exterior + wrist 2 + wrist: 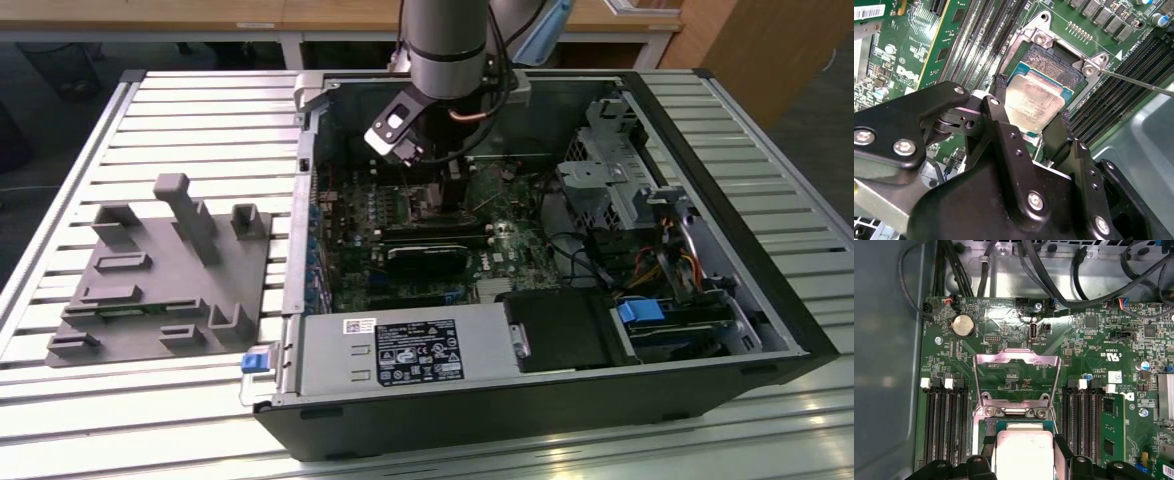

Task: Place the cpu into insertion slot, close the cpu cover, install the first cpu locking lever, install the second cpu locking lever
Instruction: 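Place the cpu into insertion slot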

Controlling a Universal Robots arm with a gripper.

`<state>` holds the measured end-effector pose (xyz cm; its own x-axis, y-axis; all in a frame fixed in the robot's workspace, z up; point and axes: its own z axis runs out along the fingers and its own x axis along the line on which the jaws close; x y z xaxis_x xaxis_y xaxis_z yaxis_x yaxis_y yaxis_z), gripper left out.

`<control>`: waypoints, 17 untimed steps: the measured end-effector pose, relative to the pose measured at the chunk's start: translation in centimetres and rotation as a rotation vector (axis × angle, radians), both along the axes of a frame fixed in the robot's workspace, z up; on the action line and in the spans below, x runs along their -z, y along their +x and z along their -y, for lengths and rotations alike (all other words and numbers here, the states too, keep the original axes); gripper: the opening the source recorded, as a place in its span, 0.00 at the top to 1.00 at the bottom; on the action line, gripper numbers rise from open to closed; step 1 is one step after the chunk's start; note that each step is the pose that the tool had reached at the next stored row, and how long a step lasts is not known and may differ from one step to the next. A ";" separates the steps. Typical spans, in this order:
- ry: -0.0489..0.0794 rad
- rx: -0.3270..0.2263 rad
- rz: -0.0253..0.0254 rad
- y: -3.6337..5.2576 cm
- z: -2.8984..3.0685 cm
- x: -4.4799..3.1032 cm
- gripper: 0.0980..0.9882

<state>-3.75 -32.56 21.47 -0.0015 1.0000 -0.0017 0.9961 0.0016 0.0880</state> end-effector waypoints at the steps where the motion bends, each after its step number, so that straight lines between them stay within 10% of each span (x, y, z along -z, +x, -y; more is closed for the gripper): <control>1: 0.000 0.000 -0.0001 0.00 0.00 0.03 0.50; 17: -0.001 0.000 0.0000 -0.07 -0.15 0.75 0.50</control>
